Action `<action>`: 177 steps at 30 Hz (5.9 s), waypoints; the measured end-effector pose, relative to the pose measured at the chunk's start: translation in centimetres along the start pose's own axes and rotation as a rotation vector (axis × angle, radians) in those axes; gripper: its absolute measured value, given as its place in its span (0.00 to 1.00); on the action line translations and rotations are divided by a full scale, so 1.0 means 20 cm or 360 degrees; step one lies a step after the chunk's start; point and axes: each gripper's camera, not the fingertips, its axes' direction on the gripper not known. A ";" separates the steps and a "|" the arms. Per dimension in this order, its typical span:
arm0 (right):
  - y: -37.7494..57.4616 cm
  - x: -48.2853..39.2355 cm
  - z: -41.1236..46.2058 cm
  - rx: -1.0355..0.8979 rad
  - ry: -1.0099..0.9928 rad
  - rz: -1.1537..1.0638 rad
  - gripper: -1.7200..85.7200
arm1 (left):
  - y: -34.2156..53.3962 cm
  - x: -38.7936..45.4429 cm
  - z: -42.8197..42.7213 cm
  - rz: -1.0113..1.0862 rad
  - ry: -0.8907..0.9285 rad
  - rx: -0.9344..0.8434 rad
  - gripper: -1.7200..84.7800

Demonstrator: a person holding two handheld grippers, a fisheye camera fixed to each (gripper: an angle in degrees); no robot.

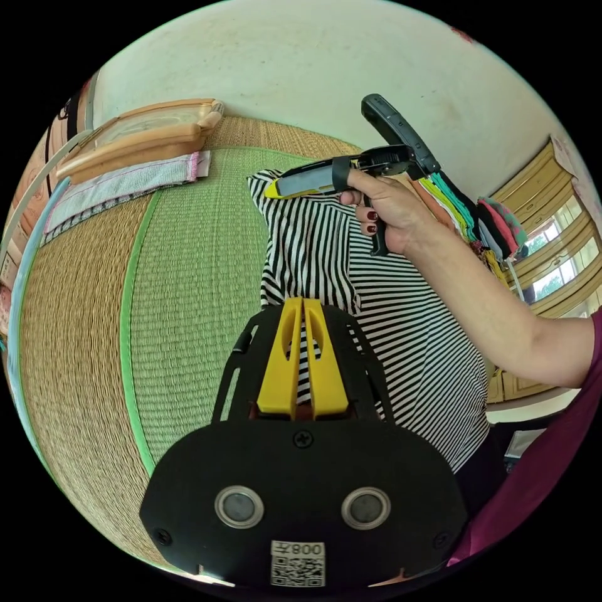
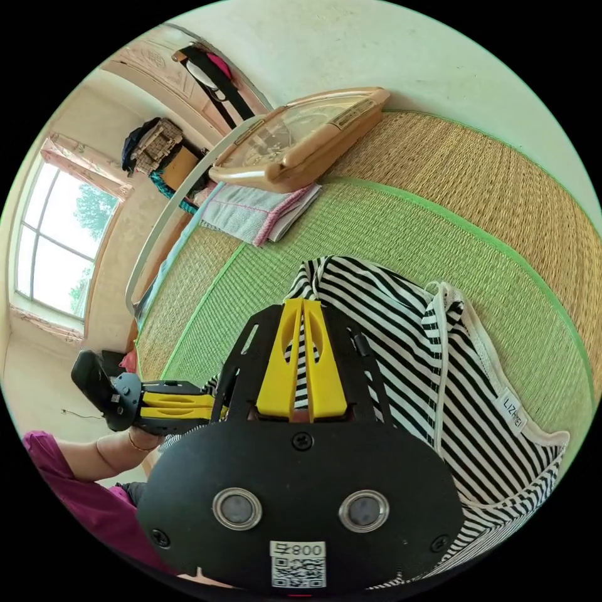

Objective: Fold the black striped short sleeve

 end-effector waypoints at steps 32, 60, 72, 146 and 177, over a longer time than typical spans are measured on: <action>1.70 -0.98 -2.18 0.1303 -0.0563 0.0067 0.02 | 0.62 0.15 -0.37 -0.0081 0.0345 0.0168 0.02; 4.40 -3.67 -4.20 0.2084 -0.0698 -0.0987 0.02 | 1.70 0.46 -1.15 -0.0100 0.0408 0.0441 0.02; 4.96 -3.86 -4.20 0.2155 -0.0654 -0.0914 0.02 | 2.12 -0.03 -0.76 -0.0660 0.0371 0.0063 0.06; 5.72 -0.37 -1.96 0.0937 -0.1038 0.1213 0.03 | 2.32 -0.52 -0.68 -0.0791 0.0733 -0.0069 0.03; 6.25 -0.42 -1.61 0.0822 -0.1201 0.1450 0.11 | 2.61 -0.58 -0.70 -0.0869 0.0694 -0.0190 0.03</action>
